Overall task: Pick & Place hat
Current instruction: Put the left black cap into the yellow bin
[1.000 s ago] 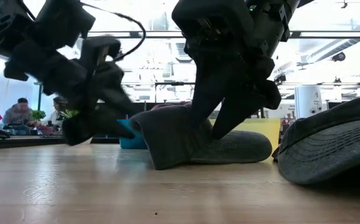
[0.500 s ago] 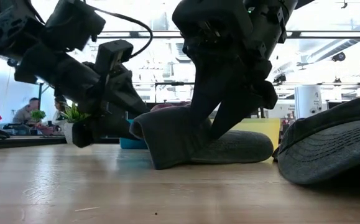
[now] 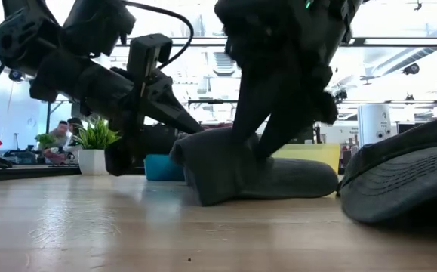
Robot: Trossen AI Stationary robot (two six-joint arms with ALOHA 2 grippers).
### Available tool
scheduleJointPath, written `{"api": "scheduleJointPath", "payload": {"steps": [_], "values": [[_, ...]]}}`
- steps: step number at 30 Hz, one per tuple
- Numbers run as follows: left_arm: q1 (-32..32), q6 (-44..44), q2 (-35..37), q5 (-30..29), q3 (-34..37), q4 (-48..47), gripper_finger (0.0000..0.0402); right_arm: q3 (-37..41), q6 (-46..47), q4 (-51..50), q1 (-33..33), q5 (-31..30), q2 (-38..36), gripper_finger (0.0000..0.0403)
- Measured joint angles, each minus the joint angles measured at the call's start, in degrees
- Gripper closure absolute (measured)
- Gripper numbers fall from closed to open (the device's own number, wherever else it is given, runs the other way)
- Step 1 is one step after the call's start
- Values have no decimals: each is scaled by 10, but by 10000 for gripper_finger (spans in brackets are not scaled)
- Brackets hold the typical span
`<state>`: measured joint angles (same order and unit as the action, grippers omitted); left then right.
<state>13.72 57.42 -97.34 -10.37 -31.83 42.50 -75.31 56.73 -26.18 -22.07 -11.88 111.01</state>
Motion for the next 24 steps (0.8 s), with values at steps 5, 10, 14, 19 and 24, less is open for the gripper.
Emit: {"api": "scheduleJointPath", "payload": {"steps": [5, 10, 14, 19, 24], "values": [[-2, -25, 10, -1, -2, 1, 354, 0, 0, -21, -11, -31, -29, 170], [-6, -36, 12, 9, -21, 2, 381, 0, 0, -30, -17, -39, -46, 170], [-6, -49, 32, 46, -48, 0, 380, 0, 1, -56, -35, -84, -79, 170], [-10, -132, 84, 81, -105, -119, 380, 0, 50, -137, -72, -205, -163, 170], [-41, -276, 112, 139, -218, -342, 380, 0, 123, -247, -98, -299, -238, 170]]}}
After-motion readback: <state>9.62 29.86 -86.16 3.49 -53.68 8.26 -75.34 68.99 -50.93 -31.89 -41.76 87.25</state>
